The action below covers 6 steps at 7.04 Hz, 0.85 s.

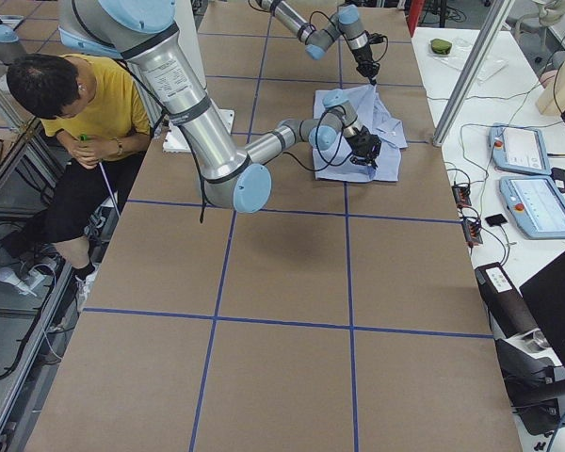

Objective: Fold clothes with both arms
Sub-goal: 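Lift the hem with both grippers and fold it toward the collar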

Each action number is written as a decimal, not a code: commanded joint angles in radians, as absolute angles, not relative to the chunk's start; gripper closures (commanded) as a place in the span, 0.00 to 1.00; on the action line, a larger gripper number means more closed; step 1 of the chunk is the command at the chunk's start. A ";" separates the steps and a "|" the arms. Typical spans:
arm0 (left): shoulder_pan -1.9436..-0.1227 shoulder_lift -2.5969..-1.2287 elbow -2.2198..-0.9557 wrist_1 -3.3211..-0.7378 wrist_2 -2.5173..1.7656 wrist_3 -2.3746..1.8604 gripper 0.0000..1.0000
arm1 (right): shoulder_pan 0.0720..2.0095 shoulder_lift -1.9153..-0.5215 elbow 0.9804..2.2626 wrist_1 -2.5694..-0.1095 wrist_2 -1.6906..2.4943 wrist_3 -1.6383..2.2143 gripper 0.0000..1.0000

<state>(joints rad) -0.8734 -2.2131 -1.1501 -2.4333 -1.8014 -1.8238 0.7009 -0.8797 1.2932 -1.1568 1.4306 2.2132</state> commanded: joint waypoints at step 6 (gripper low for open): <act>-0.877 -2.218 -1.115 -2.487 -1.758 -1.741 0.04 | 0.771 -0.821 1.231 -1.048 1.538 2.224 0.04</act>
